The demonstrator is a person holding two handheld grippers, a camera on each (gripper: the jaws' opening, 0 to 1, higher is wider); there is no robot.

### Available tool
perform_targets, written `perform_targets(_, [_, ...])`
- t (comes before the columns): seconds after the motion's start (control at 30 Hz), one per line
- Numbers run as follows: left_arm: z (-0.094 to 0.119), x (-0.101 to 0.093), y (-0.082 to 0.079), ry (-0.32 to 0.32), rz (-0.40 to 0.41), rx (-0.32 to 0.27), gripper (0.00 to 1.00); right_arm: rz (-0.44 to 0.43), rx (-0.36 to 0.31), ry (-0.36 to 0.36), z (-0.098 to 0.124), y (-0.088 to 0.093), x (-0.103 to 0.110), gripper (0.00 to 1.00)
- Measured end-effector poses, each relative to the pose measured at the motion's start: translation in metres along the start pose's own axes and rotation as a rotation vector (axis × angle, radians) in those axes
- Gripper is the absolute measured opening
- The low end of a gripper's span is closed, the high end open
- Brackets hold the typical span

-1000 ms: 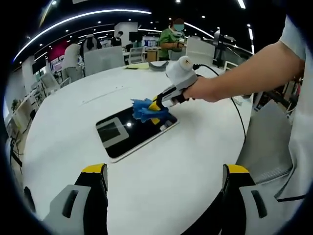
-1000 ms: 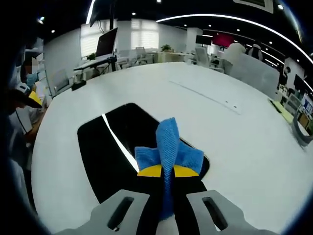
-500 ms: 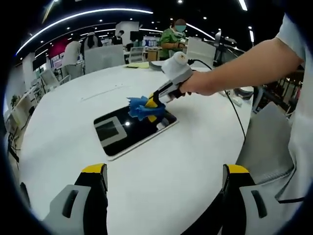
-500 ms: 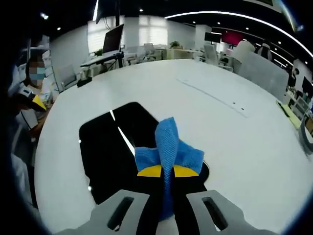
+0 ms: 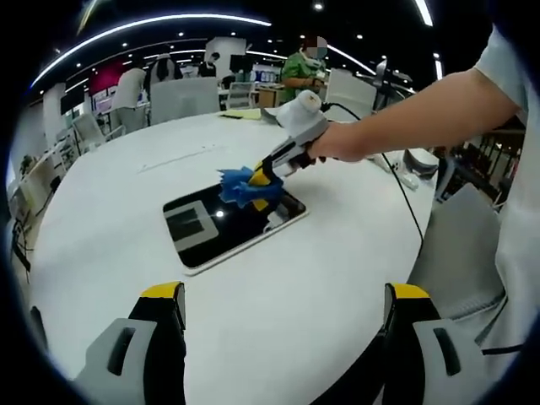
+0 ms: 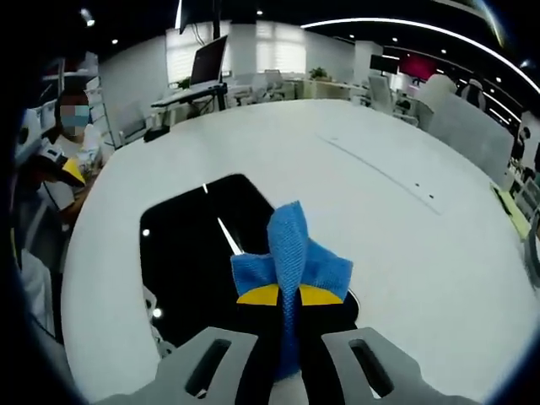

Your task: Wipe the mirror surface with the cleaning cloth until all visible marks leave the cleaned area.

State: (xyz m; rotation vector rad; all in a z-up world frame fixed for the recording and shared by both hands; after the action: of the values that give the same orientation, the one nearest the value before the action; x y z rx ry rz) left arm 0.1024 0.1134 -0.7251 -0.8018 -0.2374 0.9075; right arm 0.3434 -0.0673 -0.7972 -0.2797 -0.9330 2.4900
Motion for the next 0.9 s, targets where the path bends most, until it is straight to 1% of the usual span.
perform_targets(0.03, [0.0000,-0.0003,0.0000,0.000,-0.002,0.002,0.99,0.001,0.002,-0.003,-0.0002,-0.0002,-0.0004,0.01])
perform_targets(0.13, [-0.0007,-0.0008,0.0005,0.002,-0.001,0.003,0.99,0.043,0.021,0.004,-0.0003,-0.0029,0.0022,0.01])
perform_targets(0.33, [-0.0012,-0.0033,-0.0009,0.004,-0.007,0.005,0.99,0.031,0.028,-0.018,-0.0009,-0.0029,-0.0016,0.01])
perform_targets(0.5, [-0.0014,-0.0051,-0.0035,0.005,-0.012,-0.001,0.99,0.036,0.027,-0.022,-0.0010,-0.0027,-0.0016,0.01])
perform_targets(0.63, [-0.0006,-0.0028,-0.0029,-0.001,-0.017,0.007,0.99,0.041,0.027,-0.029,-0.0011,-0.0027,-0.0023,0.01])
perform_targets(0.9, [0.0024,-0.0026,-0.0059,-0.005,-0.031,0.005,0.99,0.105,0.050,-0.055,-0.0020,-0.0055,-0.0035,0.01])
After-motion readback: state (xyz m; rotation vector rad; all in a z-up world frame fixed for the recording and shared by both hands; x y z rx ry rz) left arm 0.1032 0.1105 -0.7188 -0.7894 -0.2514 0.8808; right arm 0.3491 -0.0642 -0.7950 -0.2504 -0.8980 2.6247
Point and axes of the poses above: the point that each gripper's makers call its tool centre point, and the gripper's own axes: z roughly backward along the fingers, x roughly to its left, y roughly out of its underside, the point moved 7 cm from there along z, roughly backward along the fingers, and after that the axes turned 5 degrees about x, right-handed, at the moved point
